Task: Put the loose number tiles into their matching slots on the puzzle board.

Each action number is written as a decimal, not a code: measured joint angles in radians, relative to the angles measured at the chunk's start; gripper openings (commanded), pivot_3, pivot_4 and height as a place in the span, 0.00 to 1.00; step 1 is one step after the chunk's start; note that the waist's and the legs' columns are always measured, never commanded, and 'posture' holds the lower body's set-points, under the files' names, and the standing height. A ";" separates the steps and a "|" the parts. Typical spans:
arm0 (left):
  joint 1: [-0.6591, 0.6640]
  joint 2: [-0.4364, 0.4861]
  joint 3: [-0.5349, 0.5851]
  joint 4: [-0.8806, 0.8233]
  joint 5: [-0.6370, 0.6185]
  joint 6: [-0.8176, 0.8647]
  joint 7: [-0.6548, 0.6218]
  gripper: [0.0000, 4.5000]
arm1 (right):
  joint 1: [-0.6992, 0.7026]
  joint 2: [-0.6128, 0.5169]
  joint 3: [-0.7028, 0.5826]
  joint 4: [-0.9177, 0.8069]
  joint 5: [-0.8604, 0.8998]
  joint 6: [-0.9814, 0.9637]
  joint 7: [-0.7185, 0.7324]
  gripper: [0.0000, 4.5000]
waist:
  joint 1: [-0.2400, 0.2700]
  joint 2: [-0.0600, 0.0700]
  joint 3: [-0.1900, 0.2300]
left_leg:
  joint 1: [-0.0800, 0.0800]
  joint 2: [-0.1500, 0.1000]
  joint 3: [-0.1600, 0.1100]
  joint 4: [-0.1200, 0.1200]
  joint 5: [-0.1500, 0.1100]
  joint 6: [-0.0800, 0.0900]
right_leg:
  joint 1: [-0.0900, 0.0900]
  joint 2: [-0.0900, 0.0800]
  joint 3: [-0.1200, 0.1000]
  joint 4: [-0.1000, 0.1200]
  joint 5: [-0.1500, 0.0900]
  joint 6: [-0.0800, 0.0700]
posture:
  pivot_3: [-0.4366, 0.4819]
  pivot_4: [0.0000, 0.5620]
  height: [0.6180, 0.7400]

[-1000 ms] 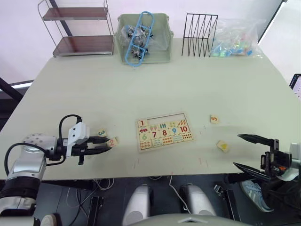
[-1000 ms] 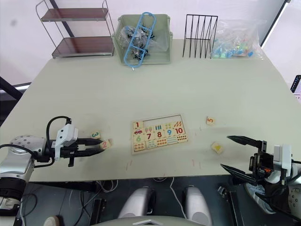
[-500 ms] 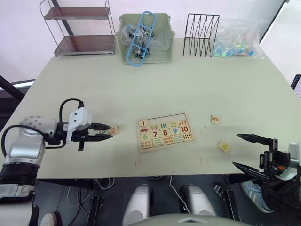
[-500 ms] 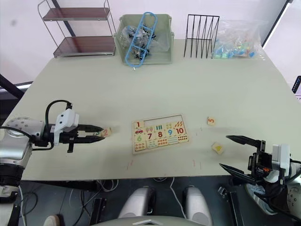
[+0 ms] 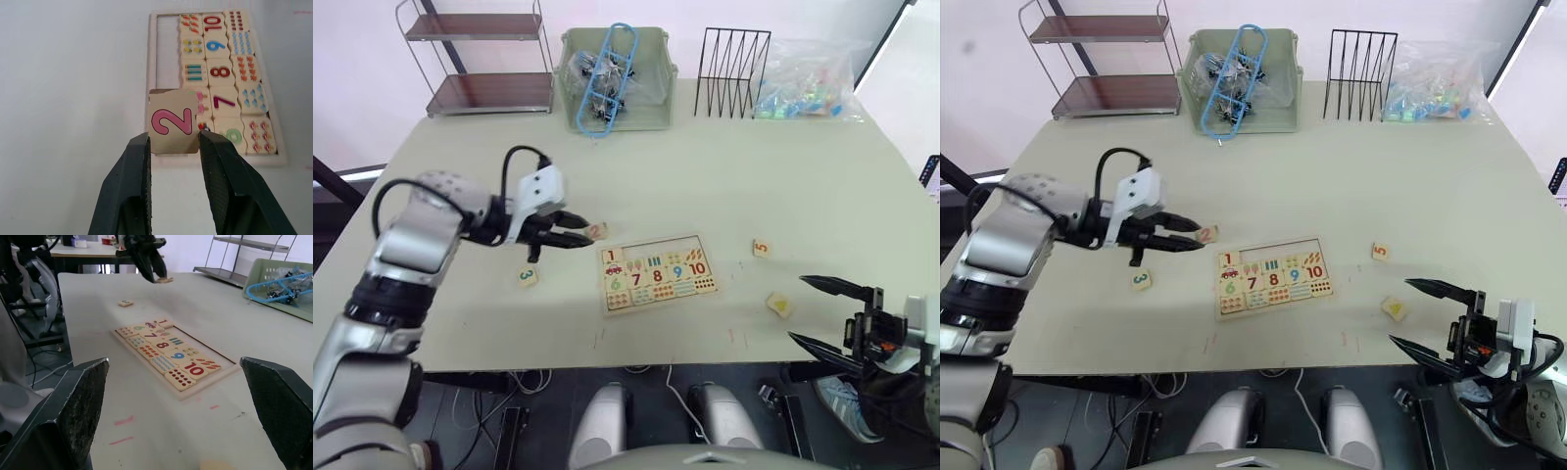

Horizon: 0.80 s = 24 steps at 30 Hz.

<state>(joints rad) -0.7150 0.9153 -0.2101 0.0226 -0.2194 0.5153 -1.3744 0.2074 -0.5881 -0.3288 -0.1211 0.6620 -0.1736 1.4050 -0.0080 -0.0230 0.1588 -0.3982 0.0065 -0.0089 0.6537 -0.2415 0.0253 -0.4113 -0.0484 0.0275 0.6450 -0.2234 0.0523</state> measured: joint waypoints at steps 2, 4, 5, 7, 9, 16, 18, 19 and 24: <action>-0.032 -0.013 -0.034 0.004 0.011 0.012 -0.012 0.20 | -0.001 0.001 0.000 0.000 -0.001 -0.005 -0.001 1.00 | -0.001 0.000 0.000 | 0.000 0.000 0.000 0.000 0.000 0.000 | 0.000 0.000 0.000 0.000 0.000 0.000 | 0.48 0.27 1.00; -0.070 -0.039 -0.084 0.022 0.044 0.018 -0.020 0.20 | 0.005 0.003 0.000 0.000 -0.004 -0.008 -0.002 1.00 | -0.003 0.000 0.000 | 0.000 0.000 -0.001 0.000 0.000 0.000 | 0.000 0.001 0.000 0.000 0.000 0.000 | 0.48 0.27 1.00; -0.073 -0.043 -0.089 0.025 0.047 0.019 -0.021 0.20 | 0.004 0.004 0.001 0.000 -0.004 -0.009 -0.003 1.00 | -0.003 0.000 0.000 | 0.000 0.000 -0.001 0.000 0.000 0.000 | 0.000 0.001 0.000 0.000 0.000 0.000 | 0.48 0.27 1.00; -0.097 -0.062 -0.128 0.038 0.072 0.026 -0.024 0.20 | 0.007 0.005 0.001 0.000 -0.005 -0.012 -0.005 1.00 | -0.004 0.000 0.000 | 0.000 0.000 -0.001 0.000 0.000 0.000 | 0.000 0.001 0.000 0.001 0.000 0.000 | 0.48 0.27 1.00; -0.129 -0.082 -0.173 0.049 0.109 0.030 -0.025 0.20 | 0.011 0.006 0.001 -0.001 -0.006 -0.014 -0.013 1.00 | -0.003 0.000 0.000 | 0.000 0.000 -0.001 0.000 0.000 0.000 | 0.000 0.001 0.000 0.001 0.000 0.000 | 0.48 0.27 1.00; -0.225 -0.141 -0.279 0.139 0.207 0.073 -0.045 0.20 | 0.024 0.008 0.004 -0.011 -0.011 -0.029 -0.020 1.00 | -0.003 0.000 0.000 | 0.000 0.000 -0.001 0.000 0.000 0.000 | 0.000 0.001 0.000 0.001 0.000 0.000 | 0.48 0.27 1.00; -0.247 -0.150 -0.302 0.157 0.228 0.087 -0.051 0.20 | 0.024 0.008 0.005 -0.013 -0.012 -0.030 -0.021 1.00 | -0.003 0.000 0.000 | 0.000 0.000 -0.001 0.000 0.000 0.000 | 0.000 0.001 0.000 0.001 0.000 0.000 | 0.48 0.27 1.00; -0.255 -0.153 -0.314 0.164 0.240 0.091 -0.062 0.20 | 0.024 0.008 0.005 -0.013 -0.012 -0.030 -0.022 1.00 | -0.003 0.000 0.000 | 0.000 0.000 -0.001 0.000 0.000 0.000 | 0.000 0.001 0.000 0.001 0.000 0.000 | 0.48 0.27 1.00; -0.268 -0.171 -0.364 0.198 0.286 0.116 -0.093 0.20 | 0.027 0.011 0.005 -0.014 -0.014 -0.031 -0.038 1.00 | -0.004 0.000 0.000 | 0.000 0.000 -0.001 0.000 0.000 0.000 | 0.000 0.001 0.000 0.001 0.000 0.000 | 0.48 0.27 1.00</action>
<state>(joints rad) -0.9830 0.7444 -0.5745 0.2204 0.0663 0.6309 -1.4672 0.2346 -0.5772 -0.3240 -0.1352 0.6479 -0.2051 1.3672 -0.0117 -0.0232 0.1590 -0.3984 0.0066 -0.0100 0.6540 -0.2414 0.0253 -0.4115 -0.0474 0.0277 0.6457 -0.2235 0.0521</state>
